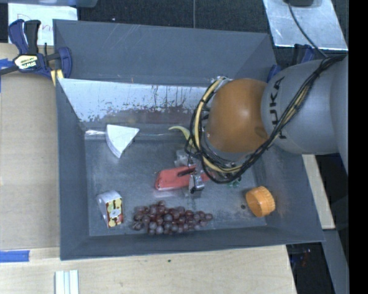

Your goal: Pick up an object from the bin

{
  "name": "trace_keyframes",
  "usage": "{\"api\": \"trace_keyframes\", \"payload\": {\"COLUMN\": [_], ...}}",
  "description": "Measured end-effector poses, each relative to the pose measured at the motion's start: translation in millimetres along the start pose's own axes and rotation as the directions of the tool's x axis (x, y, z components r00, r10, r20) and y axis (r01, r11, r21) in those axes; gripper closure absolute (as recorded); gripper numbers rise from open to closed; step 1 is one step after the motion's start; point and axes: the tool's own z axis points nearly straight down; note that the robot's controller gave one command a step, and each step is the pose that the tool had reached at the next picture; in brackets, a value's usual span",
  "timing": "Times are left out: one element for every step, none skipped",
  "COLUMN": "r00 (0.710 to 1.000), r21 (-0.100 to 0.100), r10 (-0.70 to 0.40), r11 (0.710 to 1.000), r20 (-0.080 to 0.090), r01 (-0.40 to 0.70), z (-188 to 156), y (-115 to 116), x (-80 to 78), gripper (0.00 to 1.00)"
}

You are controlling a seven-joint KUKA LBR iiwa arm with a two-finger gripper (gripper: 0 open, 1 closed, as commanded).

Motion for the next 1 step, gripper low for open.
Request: {"api": "trace_keyframes", "payload": {"r00": [1.000], "r21": [-0.001], "r10": [0.001], "r11": [1.000], "r20": [-0.011], "r01": [-0.001], "z": [-25.7], "y": [0.1], "x": [2.4], "gripper": [1.00]}}
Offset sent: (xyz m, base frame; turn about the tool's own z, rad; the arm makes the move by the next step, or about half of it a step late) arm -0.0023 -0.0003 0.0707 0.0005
